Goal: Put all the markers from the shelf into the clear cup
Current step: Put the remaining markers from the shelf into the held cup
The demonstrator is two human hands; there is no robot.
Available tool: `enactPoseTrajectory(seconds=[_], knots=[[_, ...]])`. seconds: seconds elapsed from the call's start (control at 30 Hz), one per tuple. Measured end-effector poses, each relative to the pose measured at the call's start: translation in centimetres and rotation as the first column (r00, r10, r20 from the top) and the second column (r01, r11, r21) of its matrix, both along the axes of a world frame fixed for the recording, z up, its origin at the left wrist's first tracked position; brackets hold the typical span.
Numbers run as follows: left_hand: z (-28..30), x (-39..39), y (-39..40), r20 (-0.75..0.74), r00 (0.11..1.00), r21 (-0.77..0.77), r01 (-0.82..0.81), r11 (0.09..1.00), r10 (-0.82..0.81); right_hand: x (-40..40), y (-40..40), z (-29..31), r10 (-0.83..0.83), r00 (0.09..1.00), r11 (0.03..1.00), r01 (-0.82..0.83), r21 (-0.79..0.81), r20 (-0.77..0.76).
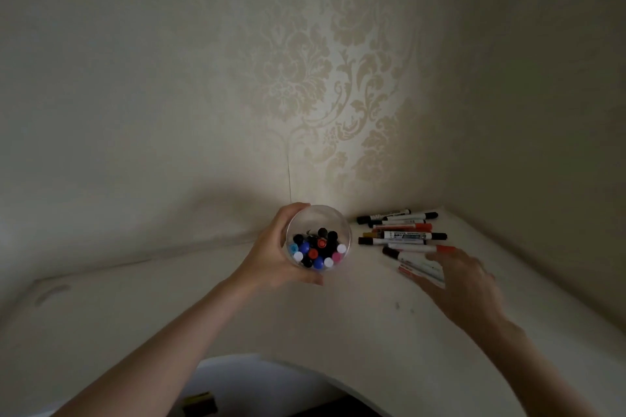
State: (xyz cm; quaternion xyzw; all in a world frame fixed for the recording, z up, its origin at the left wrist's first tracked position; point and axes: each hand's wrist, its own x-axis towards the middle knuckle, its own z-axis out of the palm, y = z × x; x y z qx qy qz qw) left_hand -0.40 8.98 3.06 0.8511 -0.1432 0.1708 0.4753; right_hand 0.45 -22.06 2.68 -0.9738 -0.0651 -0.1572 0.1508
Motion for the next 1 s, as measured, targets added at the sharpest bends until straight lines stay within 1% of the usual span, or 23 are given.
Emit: enactPoseTrajectory(seconds=[0.03, 0.07, 0.1, 0.13, 0.23, 0.27, 0.37, 0.43, 0.5, 0.6, 0.67, 0.7, 0.73, 0.8, 0.9, 0.93, 1.0], knots=[[0.0, 0.1, -0.1, -0.001, 1.000, 0.001, 0.000, 1.000, 0.000, 0.2, -1.0, -1.1, -0.066, 0.988, 0.992, 0.050, -0.115, -0.141], [0.0, 0.2, -0.2, -0.002, 1.000, 0.004, 0.002, 1.000, -0.002, 0.2, -1.7, -2.2, -0.099, 0.971, 0.982, 0.060, -0.182, -0.216], [0.0, 0.2, -0.3, -0.004, 1.000, 0.006, 0.005, 1.000, -0.005, 0.2, -2.1, -3.1, -0.107, 0.965, 0.979, 0.060, -0.197, -0.239], [0.0, 0.3, -0.4, -0.006, 1.000, 0.007, 0.007, 1.000, -0.007, 0.2, -2.4, -3.9, -0.092, 0.973, 0.984, 0.056, -0.172, -0.214], [0.0, 0.4, -0.8, -0.016, 1.000, 0.002, 0.011, 1.000, -0.011, 0.4, -3.1, -5.3, -0.035, 0.995, 0.997, 0.041, 0.061, -0.092], [0.1, 0.4, -0.9, -0.019, 1.000, 0.001, 0.011, 1.000, -0.011, 0.3, -3.2, -5.3, -0.031, 0.997, 0.994, 0.038, 0.098, -0.070], [0.1, 0.3, -1.1, -0.022, 1.000, -0.005, 0.007, 1.000, -0.007, 0.1, -3.6, -5.6, -0.024, 1.000, 0.992, 0.024, 0.122, -0.007], [0.0, 0.3, -1.2, -0.016, 1.000, -0.012, -0.003, 1.000, 0.003, -0.3, -3.6, -4.9, 0.003, 0.999, 0.978, -0.011, 0.208, 0.038], [-0.1, 0.2, -1.3, -0.019, 1.000, -0.029, -0.020, 0.999, 0.019, -1.3, -3.2, -3.2, 0.037, 0.989, 0.930, -0.086, 0.356, 0.142], [-0.1, 0.2, -1.6, -0.017, 0.999, -0.019, -0.032, 0.999, 0.032, -4.4, -1.3, 1.1, -0.005, 0.920, 0.810, -0.226, 0.542, 0.391], [-0.1, 0.2, -1.9, -0.016, 0.999, 0.003, -0.032, 0.999, 0.032, -6.3, 0.5, 4.0, -0.006, 0.882, 0.713, -0.327, 0.620, 0.472], [-0.1, 0.3, -2.0, -0.018, 0.999, 0.011, -0.032, 0.999, 0.032, -7.0, 1.4, 5.2, 0.025, 0.870, 0.678, -0.377, 0.631, 0.493], [-0.1, 0.3, -2.1, -0.017, 0.999, 0.020, -0.033, 0.999, 0.033, -7.4, 2.2, 6.0, 0.068, 0.852, 0.659, -0.430, 0.618, 0.520], [0.0, 0.3, -2.3, -0.006, 0.999, 0.035, -0.034, 0.999, 0.034, -7.2, 4.0, 6.7, 0.134, 0.797, 0.668, -0.512, 0.540, 0.589], [0.1, 0.1, -2.6, 0.010, 0.999, 0.043, -0.033, 0.999, 0.032, -5.2, 6.9, 6.1, 0.204, 0.747, 0.748, -0.536, 0.392, 0.633], [0.1, 0.0, -2.8, 0.010, 0.999, 0.043, -0.031, 0.999, 0.031, -4.3, 7.9, 5.8, 0.231, 0.753, 0.779, -0.523, 0.347, 0.616], [0.1, 0.0, -2.9, 0.013, 0.999, 0.039, -0.033, 0.999, 0.033, -2.8, 9.9, 5.4, 0.308, 0.796, 0.822, -0.499, 0.276, 0.521]])
